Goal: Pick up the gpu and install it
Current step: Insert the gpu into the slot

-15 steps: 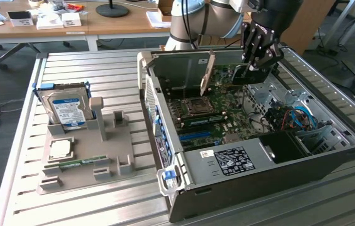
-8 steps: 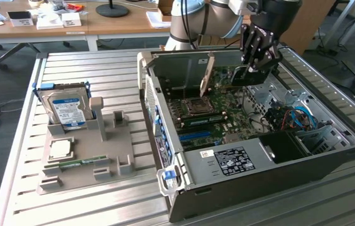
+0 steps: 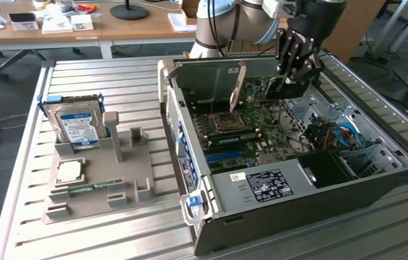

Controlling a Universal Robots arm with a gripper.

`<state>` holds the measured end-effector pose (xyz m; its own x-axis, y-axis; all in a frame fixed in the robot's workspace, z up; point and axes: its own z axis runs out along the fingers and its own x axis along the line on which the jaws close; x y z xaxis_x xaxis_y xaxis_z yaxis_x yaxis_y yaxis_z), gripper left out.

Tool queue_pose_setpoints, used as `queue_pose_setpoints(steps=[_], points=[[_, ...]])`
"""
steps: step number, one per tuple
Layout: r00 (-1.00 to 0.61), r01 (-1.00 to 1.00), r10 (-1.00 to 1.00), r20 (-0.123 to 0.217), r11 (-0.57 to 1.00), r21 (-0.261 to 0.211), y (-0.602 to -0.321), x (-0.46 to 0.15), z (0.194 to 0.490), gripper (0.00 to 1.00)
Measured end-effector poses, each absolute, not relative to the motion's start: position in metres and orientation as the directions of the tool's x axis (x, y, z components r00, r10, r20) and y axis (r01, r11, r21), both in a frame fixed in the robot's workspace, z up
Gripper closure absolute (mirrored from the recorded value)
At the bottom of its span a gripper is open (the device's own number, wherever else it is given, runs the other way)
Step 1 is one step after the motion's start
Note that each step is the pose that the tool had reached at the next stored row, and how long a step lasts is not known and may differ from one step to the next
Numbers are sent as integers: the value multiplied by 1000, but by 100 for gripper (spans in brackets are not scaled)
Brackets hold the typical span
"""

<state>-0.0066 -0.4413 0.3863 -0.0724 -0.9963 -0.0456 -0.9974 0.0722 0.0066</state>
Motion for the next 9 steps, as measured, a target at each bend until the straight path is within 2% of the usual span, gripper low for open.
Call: queue_pose_setpoints(steps=[9], points=[[-72, -997, -996, -46, 72, 7, -441, -7, 381, 73]])
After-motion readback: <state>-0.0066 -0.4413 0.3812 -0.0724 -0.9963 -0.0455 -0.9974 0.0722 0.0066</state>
